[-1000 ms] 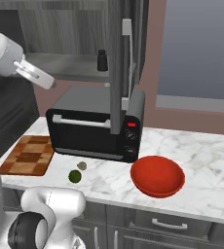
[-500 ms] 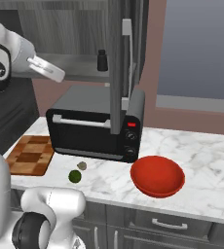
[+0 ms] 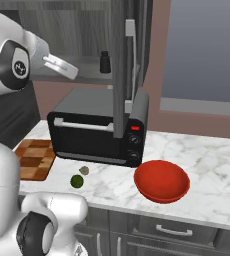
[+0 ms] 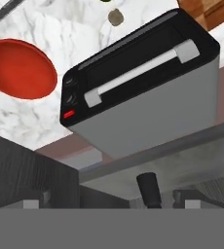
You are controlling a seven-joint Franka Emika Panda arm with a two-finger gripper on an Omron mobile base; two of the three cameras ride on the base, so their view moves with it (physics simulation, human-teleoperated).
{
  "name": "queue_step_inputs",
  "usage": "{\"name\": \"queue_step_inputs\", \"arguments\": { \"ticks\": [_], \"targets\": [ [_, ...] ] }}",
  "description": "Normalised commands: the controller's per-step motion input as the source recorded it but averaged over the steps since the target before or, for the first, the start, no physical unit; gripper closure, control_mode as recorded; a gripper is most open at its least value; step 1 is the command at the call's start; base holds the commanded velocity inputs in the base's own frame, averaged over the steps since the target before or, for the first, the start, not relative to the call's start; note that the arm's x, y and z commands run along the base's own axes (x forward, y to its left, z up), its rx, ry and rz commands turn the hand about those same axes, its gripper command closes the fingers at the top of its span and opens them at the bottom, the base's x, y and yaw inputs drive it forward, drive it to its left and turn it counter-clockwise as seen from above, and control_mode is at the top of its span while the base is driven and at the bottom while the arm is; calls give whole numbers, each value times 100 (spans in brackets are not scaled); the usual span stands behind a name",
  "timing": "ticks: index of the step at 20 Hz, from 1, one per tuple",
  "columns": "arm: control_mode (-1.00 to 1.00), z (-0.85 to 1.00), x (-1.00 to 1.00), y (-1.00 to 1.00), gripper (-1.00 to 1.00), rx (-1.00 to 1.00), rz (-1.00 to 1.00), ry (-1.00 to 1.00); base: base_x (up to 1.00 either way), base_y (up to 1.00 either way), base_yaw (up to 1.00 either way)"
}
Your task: Open the cabinet. Place the bowl and condiment on the counter. Then place the lime and garlic on the cutting board.
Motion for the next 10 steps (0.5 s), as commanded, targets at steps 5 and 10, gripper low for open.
{"name": "queue_step_inputs", "arguments": {
  "ticks": [5, 10],
  "targets": [
    [-100, 1, 40, -6, -100, 0, 1, 0, 0, 0, 0],
    [-100, 1, 37, -8, -100, 0, 2, 0, 0, 0, 0]
  ]
}}
